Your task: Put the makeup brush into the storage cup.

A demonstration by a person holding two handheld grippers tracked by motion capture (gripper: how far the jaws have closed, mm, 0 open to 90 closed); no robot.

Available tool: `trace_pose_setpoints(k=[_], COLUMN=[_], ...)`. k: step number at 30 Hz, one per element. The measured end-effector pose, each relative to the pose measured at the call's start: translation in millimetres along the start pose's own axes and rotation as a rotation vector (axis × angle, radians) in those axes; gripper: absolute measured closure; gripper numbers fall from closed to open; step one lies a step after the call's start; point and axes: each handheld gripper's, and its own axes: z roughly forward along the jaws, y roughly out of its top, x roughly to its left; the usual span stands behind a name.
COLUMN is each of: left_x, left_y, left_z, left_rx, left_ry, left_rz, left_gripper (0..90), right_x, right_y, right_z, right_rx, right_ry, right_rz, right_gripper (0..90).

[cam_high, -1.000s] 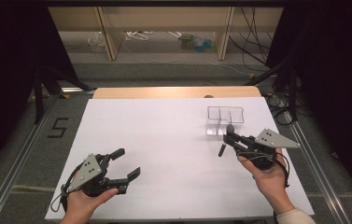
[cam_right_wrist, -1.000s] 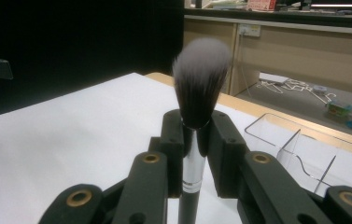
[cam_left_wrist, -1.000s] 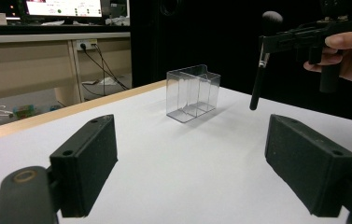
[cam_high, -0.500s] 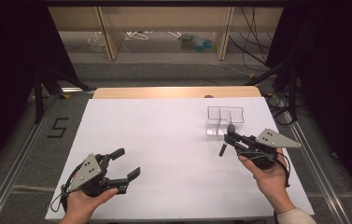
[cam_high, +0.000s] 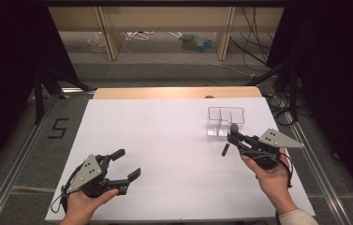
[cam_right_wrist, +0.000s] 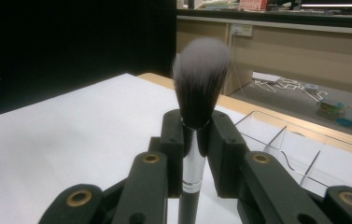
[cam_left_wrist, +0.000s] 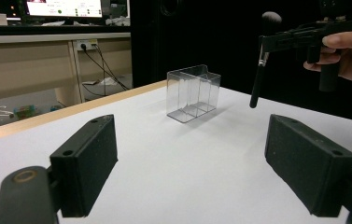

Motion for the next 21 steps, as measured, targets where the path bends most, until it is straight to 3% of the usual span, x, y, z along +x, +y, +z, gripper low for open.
trace_pose_setpoints(k=[1, 5, 7, 10, 12, 13, 21], left_x=[-0.1, -0.1, -0.2, -0.1, -0.2, -0.2, -1.0], left_y=[0.0, -0.1, -0.1, -0.3, -0.2, -0.2, -0.5], left_z=[0.0, 0.1, 0.1, 0.2, 0.2, 0.2, 0.4], left_rx=[0.000, 0.000, 0.001, 0.002, 0.001, 0.001, 0.001], left_ry=[0.000, -0.001, -0.001, -0.001, -0.001, -0.001, 0.001], left_rz=[0.000, 0.001, 0.002, 0.000, 0.001, 0.002, -0.012], left_gripper=[16.8, 16.8, 16.8, 16.8, 16.8, 16.8, 16.8], right_x=[-0.4, -2.4, -1.6, -5.3, -4.9, -7.0, -9.1], right_y=[-0.3, 0.5, 0.2, 0.6, 0.0, -0.1, 0.0], right_z=[1.0, -1.0, -1.8, -3.1, -3.3, -2.5, -4.5], right_rx=[-0.019, -0.011, -0.005, -0.010, -0.011, -0.029, -0.030], right_ry=[-0.002, -0.011, -0.010, -0.021, -0.023, -0.025, -0.043], right_rz=[-0.002, -0.017, 0.011, -0.014, 0.009, -0.015, -0.012], right_gripper=[77.6, 77.6, 77.6, 77.6, 77.6, 77.6, 77.6])
